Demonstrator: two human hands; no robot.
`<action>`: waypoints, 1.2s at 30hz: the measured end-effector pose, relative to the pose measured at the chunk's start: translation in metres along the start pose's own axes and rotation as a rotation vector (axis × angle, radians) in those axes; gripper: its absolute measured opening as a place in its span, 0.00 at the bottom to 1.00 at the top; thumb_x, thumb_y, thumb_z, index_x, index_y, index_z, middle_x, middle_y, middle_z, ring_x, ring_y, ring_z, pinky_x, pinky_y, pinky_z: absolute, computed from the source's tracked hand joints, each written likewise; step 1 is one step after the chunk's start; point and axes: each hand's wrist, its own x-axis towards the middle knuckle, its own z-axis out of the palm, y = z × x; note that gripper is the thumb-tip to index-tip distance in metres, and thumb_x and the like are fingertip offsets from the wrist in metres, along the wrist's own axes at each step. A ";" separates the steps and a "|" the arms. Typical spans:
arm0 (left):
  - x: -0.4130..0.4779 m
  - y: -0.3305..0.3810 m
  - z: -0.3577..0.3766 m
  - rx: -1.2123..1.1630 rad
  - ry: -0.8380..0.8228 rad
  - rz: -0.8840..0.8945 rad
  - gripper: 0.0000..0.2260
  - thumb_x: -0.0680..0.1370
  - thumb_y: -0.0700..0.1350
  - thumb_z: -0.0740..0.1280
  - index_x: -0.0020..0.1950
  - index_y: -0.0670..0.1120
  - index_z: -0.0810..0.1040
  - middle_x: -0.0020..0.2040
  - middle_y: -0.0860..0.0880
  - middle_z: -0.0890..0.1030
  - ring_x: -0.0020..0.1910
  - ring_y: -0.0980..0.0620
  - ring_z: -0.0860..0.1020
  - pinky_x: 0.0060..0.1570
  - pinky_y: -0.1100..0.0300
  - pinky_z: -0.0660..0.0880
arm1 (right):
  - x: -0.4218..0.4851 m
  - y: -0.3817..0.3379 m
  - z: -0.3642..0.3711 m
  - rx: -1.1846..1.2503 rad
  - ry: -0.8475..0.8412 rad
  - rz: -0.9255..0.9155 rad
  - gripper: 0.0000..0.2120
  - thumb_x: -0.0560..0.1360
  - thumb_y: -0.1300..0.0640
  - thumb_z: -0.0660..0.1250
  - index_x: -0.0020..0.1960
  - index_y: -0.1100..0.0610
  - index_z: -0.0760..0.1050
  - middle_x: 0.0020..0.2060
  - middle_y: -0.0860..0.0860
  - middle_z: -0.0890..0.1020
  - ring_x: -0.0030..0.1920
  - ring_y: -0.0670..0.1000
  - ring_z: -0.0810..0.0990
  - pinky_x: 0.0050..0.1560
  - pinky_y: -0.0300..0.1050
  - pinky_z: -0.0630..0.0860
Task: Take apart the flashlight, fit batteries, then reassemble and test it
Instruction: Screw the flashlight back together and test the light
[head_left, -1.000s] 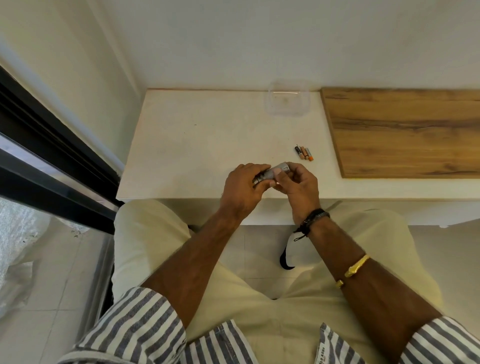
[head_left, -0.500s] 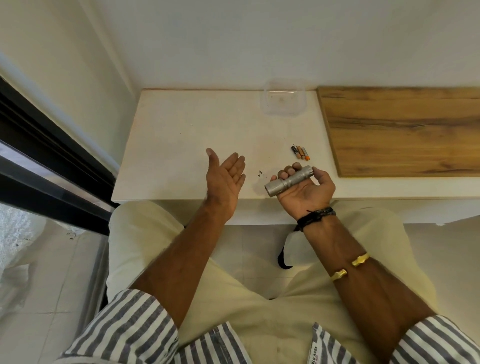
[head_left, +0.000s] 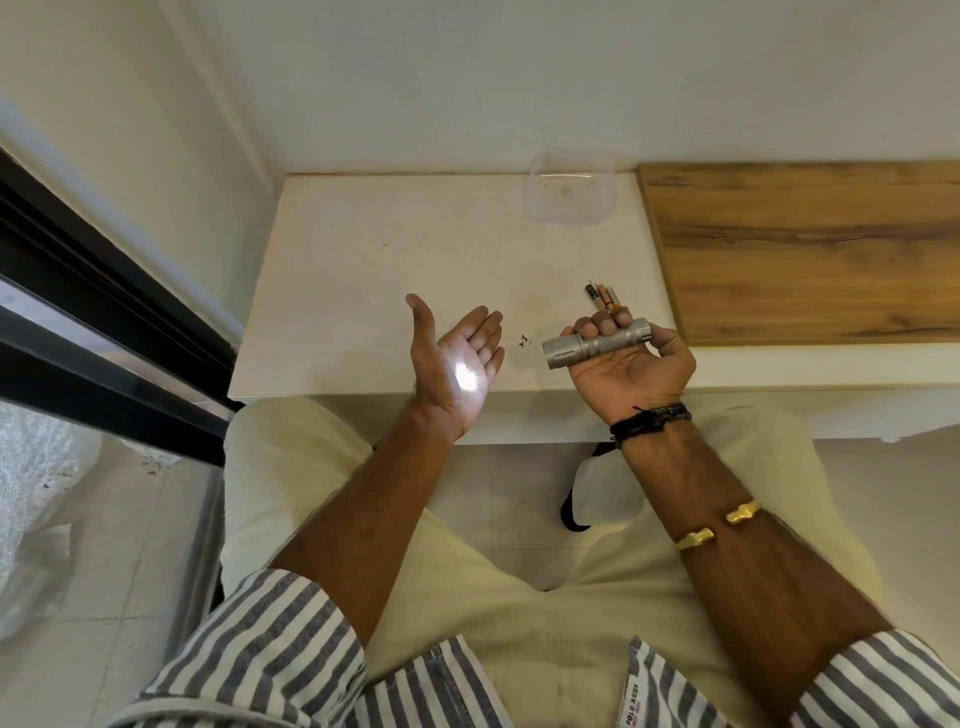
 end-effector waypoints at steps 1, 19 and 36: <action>0.000 0.000 0.000 0.000 -0.004 -0.001 0.50 0.71 0.78 0.50 0.79 0.41 0.58 0.79 0.43 0.62 0.79 0.46 0.58 0.79 0.48 0.50 | 0.000 0.000 0.000 -0.004 -0.005 0.000 0.08 0.65 0.54 0.59 0.39 0.58 0.70 0.35 0.53 0.70 0.35 0.54 0.71 0.58 0.51 0.68; -0.004 -0.004 0.007 0.076 0.030 0.006 0.47 0.75 0.75 0.46 0.79 0.40 0.58 0.78 0.40 0.63 0.78 0.43 0.61 0.78 0.47 0.56 | -0.001 -0.002 -0.001 0.013 -0.015 0.021 0.08 0.66 0.55 0.59 0.38 0.59 0.71 0.34 0.53 0.71 0.35 0.54 0.71 0.46 0.47 0.71; 0.001 0.000 0.002 -0.015 0.050 0.001 0.48 0.74 0.75 0.50 0.78 0.38 0.58 0.78 0.40 0.62 0.79 0.43 0.59 0.78 0.47 0.52 | 0.010 -0.005 -0.005 -0.361 0.155 -0.023 0.06 0.80 0.65 0.62 0.52 0.58 0.76 0.40 0.54 0.77 0.42 0.53 0.78 0.66 0.55 0.73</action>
